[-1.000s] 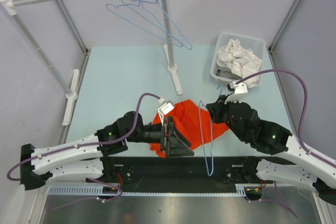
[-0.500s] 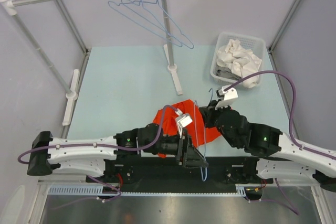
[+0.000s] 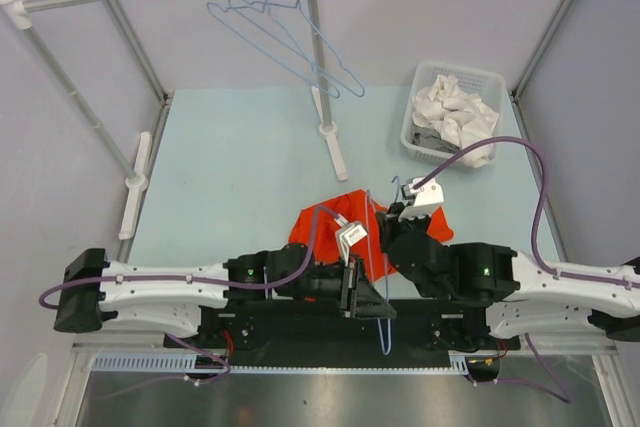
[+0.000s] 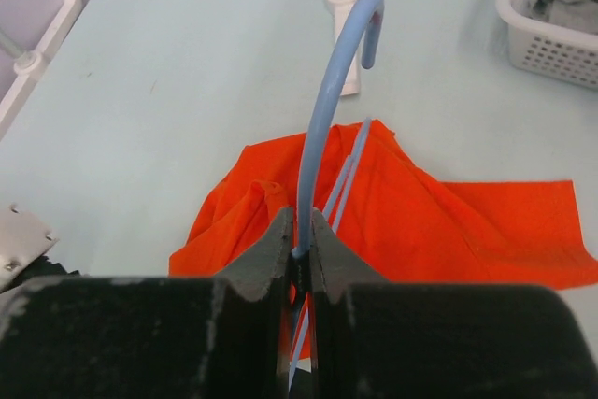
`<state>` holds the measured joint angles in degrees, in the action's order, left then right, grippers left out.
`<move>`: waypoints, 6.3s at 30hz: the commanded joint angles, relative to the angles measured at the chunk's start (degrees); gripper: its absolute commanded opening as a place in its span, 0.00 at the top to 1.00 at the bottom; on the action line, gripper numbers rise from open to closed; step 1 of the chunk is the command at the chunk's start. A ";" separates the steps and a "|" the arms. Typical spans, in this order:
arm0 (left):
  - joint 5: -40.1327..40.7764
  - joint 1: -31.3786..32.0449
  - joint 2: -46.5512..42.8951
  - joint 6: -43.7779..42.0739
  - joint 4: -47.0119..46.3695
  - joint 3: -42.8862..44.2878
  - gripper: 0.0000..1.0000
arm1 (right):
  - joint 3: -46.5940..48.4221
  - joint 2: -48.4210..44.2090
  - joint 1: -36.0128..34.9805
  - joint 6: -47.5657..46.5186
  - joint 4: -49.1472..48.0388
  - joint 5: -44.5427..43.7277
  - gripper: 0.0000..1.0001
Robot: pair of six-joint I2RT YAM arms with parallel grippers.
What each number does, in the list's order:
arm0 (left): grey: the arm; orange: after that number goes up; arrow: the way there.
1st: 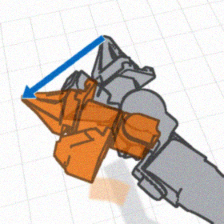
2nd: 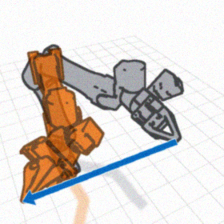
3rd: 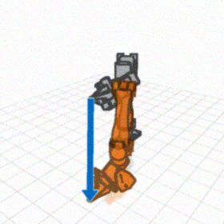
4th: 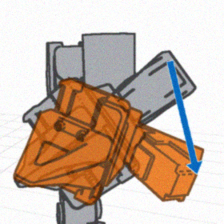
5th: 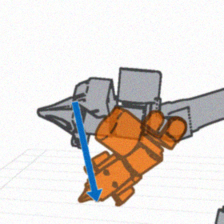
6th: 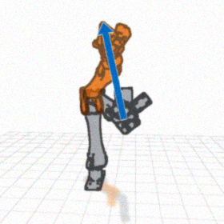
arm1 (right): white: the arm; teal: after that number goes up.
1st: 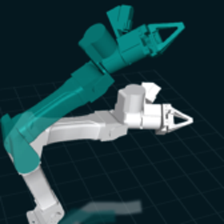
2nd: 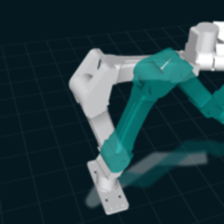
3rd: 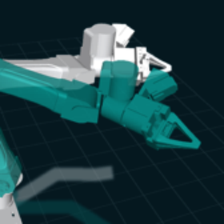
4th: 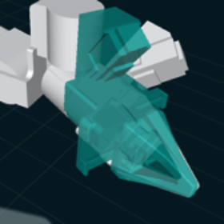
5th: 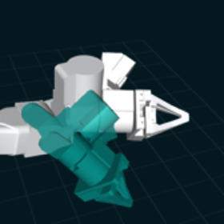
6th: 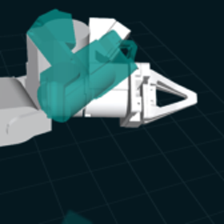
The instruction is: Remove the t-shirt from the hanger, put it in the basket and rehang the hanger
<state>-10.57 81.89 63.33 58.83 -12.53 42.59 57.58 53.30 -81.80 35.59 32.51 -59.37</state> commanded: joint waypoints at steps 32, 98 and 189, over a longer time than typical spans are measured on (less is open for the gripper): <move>29.42 0.29 -39.66 0.86 31.76 -12.10 1.00 | 7.55 -14.79 -3.37 33.05 32.87 -8.30 0.04; -9.48 -74.50 2.16 -30.44 40.66 43.46 0.19 | 5.44 2.25 9.72 17.32 15.75 10.59 0.00; 14.52 -26.25 -33.45 -6.18 21.50 -26.60 0.23 | 27.73 18.06 63.32 -11.07 -8.34 44.07 1.00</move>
<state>4.36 55.37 28.67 55.40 7.51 12.36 74.83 69.87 -27.35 30.50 24.32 -19.05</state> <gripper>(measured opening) 0.769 0.088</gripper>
